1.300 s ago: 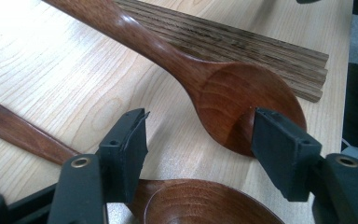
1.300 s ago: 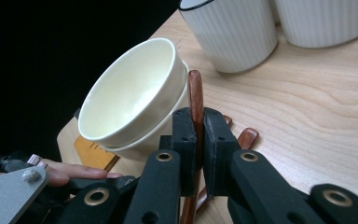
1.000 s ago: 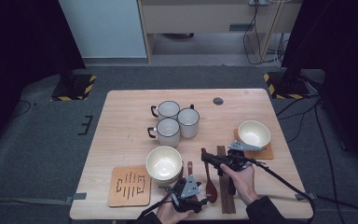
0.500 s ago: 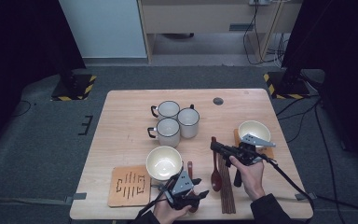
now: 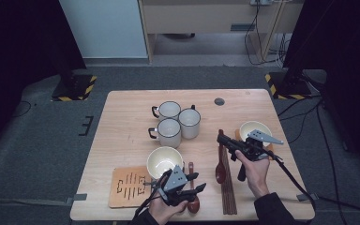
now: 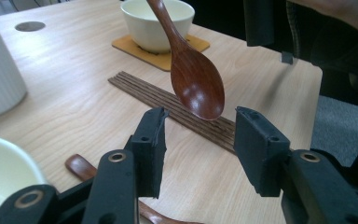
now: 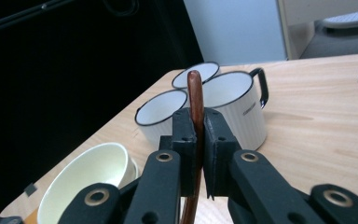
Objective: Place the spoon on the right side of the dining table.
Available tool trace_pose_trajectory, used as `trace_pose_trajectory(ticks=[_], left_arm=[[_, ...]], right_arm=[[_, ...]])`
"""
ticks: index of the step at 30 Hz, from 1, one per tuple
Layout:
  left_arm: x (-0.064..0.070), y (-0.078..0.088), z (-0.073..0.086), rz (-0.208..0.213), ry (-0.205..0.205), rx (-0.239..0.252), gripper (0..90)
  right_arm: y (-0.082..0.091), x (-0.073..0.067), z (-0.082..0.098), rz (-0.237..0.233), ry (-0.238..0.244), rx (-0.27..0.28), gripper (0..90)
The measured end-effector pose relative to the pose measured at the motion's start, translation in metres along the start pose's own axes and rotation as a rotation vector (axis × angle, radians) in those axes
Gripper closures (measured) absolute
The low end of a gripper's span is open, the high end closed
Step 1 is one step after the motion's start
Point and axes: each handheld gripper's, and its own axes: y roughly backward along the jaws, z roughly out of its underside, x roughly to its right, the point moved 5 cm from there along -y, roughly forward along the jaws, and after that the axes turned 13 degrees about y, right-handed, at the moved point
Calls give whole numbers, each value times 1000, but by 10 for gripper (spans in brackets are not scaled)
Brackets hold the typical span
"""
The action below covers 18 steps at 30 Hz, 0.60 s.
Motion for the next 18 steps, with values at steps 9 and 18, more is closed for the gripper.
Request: trace_pose_trajectory(ticks=[9, 18], left_arm=[[-7, 15, -15, -17, 17, 55, 523], [-18, 28, -24, -53, 25, 92, 516]], right_arm=[[1, 5, -11, 29, 17, 30, 849], [-1, 10, -20, 52, 44, 46, 849]])
